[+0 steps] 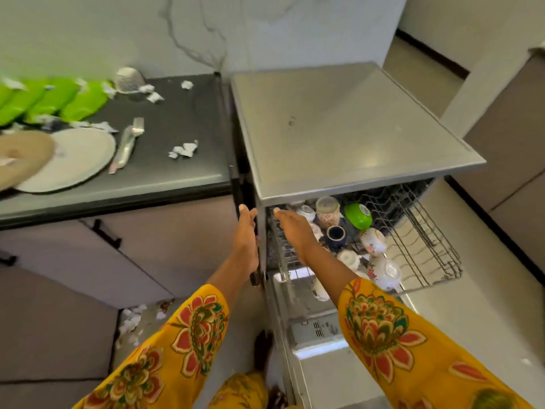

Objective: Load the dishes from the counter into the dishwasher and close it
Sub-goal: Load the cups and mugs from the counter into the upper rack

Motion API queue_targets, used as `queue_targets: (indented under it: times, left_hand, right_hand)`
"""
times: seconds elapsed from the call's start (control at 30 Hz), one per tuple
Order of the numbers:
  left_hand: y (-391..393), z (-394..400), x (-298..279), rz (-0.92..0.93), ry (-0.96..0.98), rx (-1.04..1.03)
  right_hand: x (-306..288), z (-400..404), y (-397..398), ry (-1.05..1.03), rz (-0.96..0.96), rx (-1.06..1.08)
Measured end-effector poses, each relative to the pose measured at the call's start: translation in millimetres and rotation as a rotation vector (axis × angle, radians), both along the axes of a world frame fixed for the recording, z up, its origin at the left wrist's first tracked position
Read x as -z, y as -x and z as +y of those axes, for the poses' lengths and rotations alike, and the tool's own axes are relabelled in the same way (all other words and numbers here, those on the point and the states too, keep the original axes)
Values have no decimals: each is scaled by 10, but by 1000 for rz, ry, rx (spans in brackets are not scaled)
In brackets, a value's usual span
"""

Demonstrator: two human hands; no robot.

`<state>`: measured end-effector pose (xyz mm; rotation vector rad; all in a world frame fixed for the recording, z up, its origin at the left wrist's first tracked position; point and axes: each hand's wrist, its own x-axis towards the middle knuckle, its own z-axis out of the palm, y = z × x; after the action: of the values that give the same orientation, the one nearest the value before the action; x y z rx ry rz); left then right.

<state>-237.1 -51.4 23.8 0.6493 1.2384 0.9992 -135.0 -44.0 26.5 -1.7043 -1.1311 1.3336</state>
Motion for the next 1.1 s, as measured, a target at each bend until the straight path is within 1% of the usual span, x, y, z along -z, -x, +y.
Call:
queue_targets:
  times: [0.17, 0.23, 0.37, 0.63, 0.8, 0.87, 1.1]
  left_hand:
    - [547, 3, -202, 53, -47, -113]
    - [760, 39, -283, 43, -84, -156]
    - [1183, 151, -405, 43, -111, -231]
    - [2181, 616, -621, -68, -133, -409]
    - [2809, 991, -682, -71, -137, -461]
    - [2979, 1106, -740, -63, -134, -450]
    - [3306, 1440, -855, -79, -134, -421]
  right_hand:
    - [-240, 82, 537, -52, 47, -78]
    - [-324, 126, 747, -55, 104, -90]
    - [-406, 253, 1154, -70, 136, -106]
    - [-525, 735, 2188, -100, 181, -155]
    - [-518, 1092, 2843, -124, 170, -144]
    - [-534, 1191, 3025, -145, 173, -121]
    - [-677, 1542, 3294, -137, 220, -43]
